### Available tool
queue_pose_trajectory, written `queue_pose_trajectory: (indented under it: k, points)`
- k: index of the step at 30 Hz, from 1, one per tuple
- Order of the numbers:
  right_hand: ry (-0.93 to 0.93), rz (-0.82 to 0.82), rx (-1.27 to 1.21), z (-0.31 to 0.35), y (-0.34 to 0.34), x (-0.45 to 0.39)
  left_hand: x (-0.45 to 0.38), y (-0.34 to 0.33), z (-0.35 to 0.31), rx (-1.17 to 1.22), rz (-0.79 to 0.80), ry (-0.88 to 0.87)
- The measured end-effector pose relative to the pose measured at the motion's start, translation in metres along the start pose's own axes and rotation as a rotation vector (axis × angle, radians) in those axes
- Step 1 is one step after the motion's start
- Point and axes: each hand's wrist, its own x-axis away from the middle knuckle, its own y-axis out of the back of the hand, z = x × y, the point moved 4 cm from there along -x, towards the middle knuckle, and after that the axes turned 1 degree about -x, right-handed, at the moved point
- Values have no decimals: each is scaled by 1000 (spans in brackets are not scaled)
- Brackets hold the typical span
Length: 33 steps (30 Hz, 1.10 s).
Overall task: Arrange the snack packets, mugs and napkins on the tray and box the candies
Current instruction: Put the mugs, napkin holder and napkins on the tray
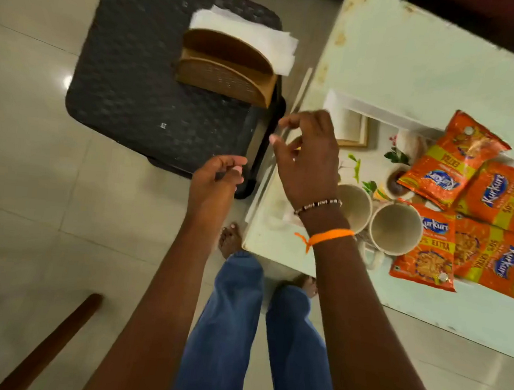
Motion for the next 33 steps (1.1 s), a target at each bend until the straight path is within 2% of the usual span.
queue_pose_trajectory:
  k: [4,10,13,18,25,28,33]
  points:
    - [62,-4,67,25,-26,-54,-36,26,-26,-1,-20,-22]
    - [60,98,183,31,-56,-90,-66,44,-47,9,-53,-20]
    - [60,67,143,24,-50,-84,-68,44,-46,24,-66,-4]
    - [46,-76,-5,-2,-6,-51,-53,29,-45,123,-103,-48]
    - [-42,-100,63,-72,84,8,-17,-39,-54,-39,121,-179]
    - [-90,-69,89,-104,109,19,-4,-75,-44,-123,231,-90]
    - [-143,35,71,-140,129,20,7,-116,-23,-299,281,53]
